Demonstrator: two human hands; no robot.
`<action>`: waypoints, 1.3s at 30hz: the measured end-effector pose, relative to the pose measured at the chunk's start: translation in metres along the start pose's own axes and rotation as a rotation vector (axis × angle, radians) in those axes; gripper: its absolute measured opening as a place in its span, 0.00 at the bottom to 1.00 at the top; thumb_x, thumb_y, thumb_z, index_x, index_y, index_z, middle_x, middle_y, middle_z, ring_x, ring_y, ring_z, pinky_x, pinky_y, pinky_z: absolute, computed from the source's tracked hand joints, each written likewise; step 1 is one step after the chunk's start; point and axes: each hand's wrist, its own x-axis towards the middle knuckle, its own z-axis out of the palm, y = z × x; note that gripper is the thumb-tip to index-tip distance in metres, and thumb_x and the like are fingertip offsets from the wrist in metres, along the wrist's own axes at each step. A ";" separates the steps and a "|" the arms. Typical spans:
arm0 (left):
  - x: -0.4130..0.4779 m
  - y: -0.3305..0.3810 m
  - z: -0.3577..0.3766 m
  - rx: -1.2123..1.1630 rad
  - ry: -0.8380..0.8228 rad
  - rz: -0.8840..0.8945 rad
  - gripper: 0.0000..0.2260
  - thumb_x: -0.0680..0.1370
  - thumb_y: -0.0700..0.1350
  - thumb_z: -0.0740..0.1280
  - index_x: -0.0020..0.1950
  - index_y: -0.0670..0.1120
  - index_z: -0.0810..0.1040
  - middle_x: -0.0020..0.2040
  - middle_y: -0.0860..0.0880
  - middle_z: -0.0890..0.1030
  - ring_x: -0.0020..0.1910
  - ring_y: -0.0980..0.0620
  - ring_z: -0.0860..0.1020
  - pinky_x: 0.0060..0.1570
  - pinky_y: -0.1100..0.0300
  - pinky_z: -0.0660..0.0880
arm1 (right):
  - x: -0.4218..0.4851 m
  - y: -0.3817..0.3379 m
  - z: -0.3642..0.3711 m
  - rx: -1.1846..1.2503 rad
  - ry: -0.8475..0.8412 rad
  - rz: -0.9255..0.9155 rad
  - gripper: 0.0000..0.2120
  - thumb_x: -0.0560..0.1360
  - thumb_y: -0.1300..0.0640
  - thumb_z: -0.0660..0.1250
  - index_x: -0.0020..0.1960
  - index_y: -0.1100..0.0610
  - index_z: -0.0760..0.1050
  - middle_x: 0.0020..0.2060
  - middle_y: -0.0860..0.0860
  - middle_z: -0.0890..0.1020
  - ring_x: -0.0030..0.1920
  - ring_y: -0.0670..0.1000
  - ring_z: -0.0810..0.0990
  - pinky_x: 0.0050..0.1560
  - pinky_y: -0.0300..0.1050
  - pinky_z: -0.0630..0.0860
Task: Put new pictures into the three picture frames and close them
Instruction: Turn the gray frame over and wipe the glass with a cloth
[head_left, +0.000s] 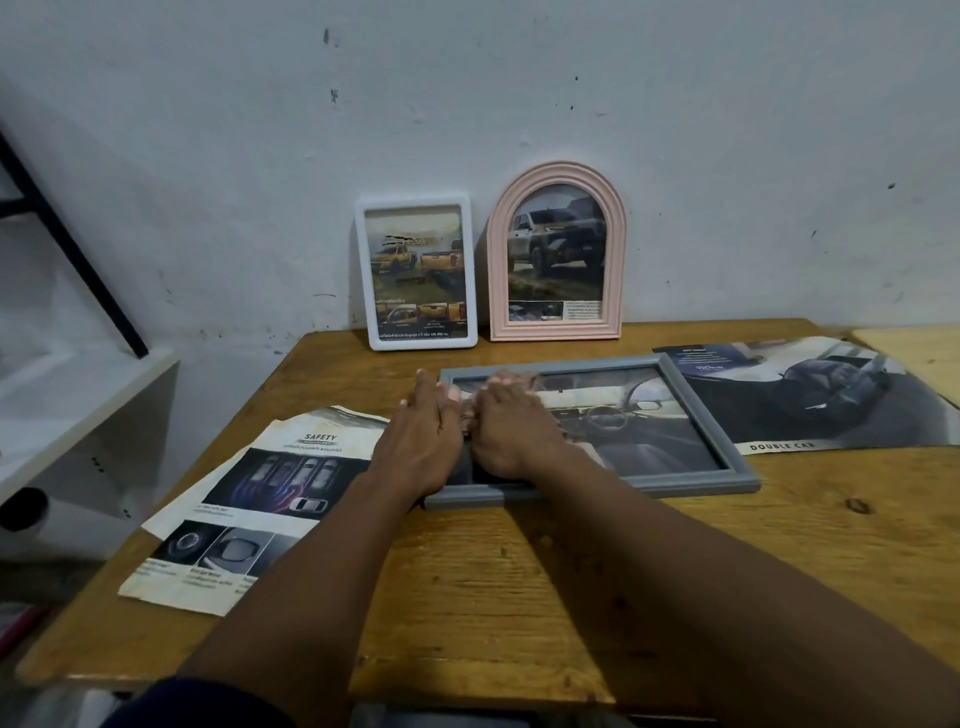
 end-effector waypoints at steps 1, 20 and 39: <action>-0.001 0.000 0.000 -0.011 0.003 -0.006 0.29 0.86 0.60 0.44 0.84 0.49 0.43 0.82 0.41 0.59 0.81 0.42 0.54 0.75 0.45 0.57 | -0.001 -0.001 -0.003 0.079 -0.009 -0.075 0.23 0.78 0.49 0.61 0.71 0.57 0.68 0.70 0.59 0.71 0.70 0.60 0.69 0.70 0.58 0.66; -0.001 0.002 -0.003 0.007 -0.015 -0.016 0.31 0.85 0.62 0.43 0.84 0.49 0.46 0.83 0.46 0.56 0.82 0.42 0.53 0.76 0.43 0.55 | -0.035 0.013 -0.004 -0.036 -0.032 0.150 0.34 0.78 0.44 0.61 0.76 0.62 0.58 0.75 0.63 0.60 0.75 0.64 0.57 0.76 0.61 0.52; -0.007 0.001 -0.003 0.026 0.011 0.000 0.31 0.85 0.63 0.42 0.84 0.50 0.44 0.83 0.46 0.56 0.82 0.42 0.50 0.77 0.44 0.51 | -0.090 0.018 -0.010 -0.125 0.015 0.309 0.37 0.78 0.40 0.59 0.77 0.64 0.56 0.76 0.65 0.60 0.75 0.65 0.59 0.74 0.63 0.60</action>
